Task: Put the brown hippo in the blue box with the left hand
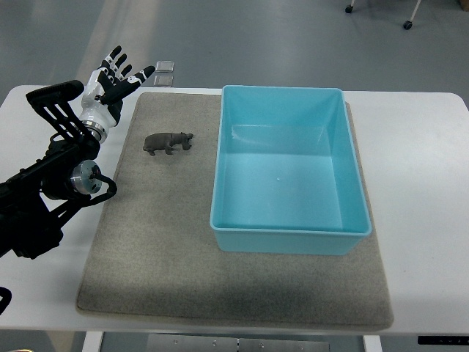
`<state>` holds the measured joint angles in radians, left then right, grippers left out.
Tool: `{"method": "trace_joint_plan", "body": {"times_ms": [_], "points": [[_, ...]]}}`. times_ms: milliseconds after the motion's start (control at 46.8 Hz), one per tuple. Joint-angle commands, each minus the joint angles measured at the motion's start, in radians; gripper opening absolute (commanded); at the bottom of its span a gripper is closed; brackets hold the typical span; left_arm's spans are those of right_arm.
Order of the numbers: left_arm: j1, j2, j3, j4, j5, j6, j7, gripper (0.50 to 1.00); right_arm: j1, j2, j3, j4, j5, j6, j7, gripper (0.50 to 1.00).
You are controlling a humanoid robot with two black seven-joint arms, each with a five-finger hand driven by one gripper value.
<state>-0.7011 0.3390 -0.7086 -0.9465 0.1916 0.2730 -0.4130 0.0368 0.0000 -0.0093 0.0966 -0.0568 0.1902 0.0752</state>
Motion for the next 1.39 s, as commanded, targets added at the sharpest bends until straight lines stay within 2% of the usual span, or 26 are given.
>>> {"method": "trace_joint_plan", "body": {"times_ms": [0, 962, 1197, 1368], "points": [[0.0, 0.0, 0.0, 0.0, 0.0, 0.0, -0.001, 0.996, 0.0, 0.0, 0.0, 0.0, 0.0, 0.0, 0.0, 0.936], [-0.001, 0.005, 0.001, 0.006, 0.002, -0.011, -0.003, 0.994, 0.0, 0.0, 0.0, 0.0, 0.0, 0.0, 0.0, 0.936], [0.0, 0.015, 0.003, 0.06, 0.114, -0.098, -0.009, 0.994, 0.0, 0.0, 0.0, 0.0, 0.0, 0.0, 0.0, 0.936], [0.0, 0.028, 0.003, 0.098, 0.137, -0.224, -0.007, 0.994, 0.0, 0.0, 0.0, 0.0, 0.0, 0.0, 0.0, 0.936]]}}
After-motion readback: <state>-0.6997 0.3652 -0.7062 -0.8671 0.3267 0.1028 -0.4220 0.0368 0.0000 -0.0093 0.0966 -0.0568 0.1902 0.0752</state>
